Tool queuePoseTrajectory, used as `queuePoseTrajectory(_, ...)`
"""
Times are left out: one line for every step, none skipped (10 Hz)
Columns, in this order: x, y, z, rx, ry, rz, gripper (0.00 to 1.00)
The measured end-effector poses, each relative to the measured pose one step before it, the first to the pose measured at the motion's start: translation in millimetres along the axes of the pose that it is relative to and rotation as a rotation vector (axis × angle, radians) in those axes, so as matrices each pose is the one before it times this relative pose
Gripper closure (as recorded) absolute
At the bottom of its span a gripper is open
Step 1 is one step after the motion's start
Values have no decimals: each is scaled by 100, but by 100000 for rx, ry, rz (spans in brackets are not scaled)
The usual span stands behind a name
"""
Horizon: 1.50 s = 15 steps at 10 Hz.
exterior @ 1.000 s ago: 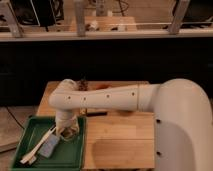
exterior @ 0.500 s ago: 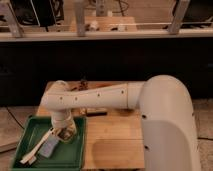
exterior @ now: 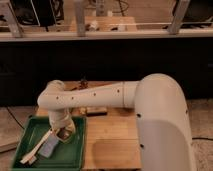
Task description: Stack cups into tray
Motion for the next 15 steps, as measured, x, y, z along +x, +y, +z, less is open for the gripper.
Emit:
queuePoseTrajectory(97,-41,-125,-260,163,3,100)
queuePoseTrajectory(99,-22,-71,-209,-91,134,96)
queuePoseTrajectory(80,-42,-35,-29,-257,135,88)
queuePoseTrajectory(102,-50,51,179,-481,-159,76)
queuePoseTrajectory(52,-7,62,53,-445,-174,68)
queuePoseTrajectory(114,-56,56,276,-399,-250,57)
queuePoseTrajectory(96,-10,12,46,-179,-127,48)
queuePoseTrajectory(64,-162,42,105,-326,-406,38)
queuePoseTrajectory(45,-195,111,-42,-371,-512,28)
queuePoseTrajectory(44,-96,153,33,-482,-264,21)
queuePoseTrajectory(30,22,202,6,-599,-74,20)
queuePoseTrajectory(21,24,153,43,-472,-18,20)
queuePoseTrajectory(-10,-78,94,38,-331,-216,20)
queuePoseTrajectory(-24,-130,85,-42,-266,-376,20)
queuePoseTrajectory(-2,-34,64,16,-159,-118,20)
